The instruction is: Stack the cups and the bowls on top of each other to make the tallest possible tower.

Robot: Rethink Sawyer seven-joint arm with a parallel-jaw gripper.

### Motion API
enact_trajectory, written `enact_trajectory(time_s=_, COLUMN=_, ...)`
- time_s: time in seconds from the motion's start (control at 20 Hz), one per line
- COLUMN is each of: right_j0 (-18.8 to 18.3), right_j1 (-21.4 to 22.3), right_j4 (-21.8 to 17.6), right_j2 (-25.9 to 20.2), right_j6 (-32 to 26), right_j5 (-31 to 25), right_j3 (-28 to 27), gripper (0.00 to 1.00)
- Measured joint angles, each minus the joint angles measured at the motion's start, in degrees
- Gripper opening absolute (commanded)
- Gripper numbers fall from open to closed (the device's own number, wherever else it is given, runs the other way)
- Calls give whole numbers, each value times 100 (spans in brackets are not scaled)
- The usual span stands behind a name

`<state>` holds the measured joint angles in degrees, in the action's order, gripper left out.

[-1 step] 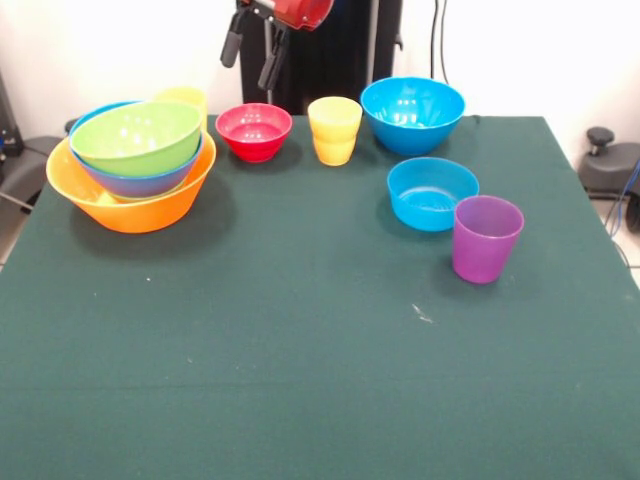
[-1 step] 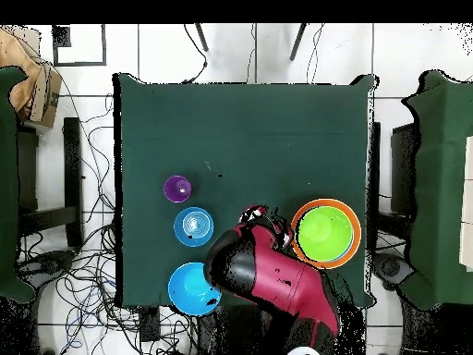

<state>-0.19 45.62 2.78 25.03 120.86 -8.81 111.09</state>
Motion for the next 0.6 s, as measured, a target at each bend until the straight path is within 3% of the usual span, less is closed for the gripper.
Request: enact_trajectory(time_s=0.6, right_j0=11, right_j1=-30, right_j4=48, right_j2=23, right_j6=0, right_j5=0, right_j3=0, gripper=100)
